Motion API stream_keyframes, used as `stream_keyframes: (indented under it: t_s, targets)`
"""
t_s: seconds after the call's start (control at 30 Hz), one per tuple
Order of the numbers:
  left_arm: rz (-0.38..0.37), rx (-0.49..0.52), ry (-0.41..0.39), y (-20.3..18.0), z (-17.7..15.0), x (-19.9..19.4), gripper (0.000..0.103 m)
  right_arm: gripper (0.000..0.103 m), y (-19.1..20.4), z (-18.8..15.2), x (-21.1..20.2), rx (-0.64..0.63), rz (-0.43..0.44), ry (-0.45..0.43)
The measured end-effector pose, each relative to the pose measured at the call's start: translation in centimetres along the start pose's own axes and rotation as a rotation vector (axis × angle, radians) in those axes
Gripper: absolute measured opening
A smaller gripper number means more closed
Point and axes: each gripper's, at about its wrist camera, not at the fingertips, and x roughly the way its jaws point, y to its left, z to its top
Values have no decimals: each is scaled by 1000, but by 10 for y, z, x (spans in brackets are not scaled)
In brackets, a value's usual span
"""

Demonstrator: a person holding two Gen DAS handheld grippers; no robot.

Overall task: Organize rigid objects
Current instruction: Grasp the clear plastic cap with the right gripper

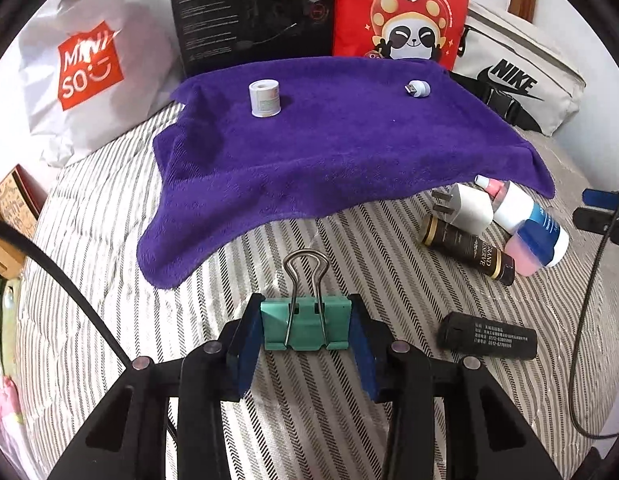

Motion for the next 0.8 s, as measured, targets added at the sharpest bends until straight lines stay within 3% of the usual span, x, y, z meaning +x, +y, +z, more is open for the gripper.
stream_keyframes:
  t_s: [0.2,0.27,0.47,0.6,0.73,0.8]
  targets:
    - [3,-12,-4,0,-1,1,39,73,-2,-5,14,-10,47,6]
    - [3,-10,-2,-1,-1,2,39,64,0,-5,20,-10,50,7]
    - [4,-14,-4,0,-3,2,39,50,5,-7,36,-39,52,6]
    - [15,-19,-3,-2,-3,2,40,46,7,-8,38,-60,35,-22]
    - [13,-31,-9,-1,-4,1,39,27,1,-9,36,-26,52,-36]
    - [20,-35,-9,-2,-4,1,39,27,-3,-10,34,-8,66,-30]
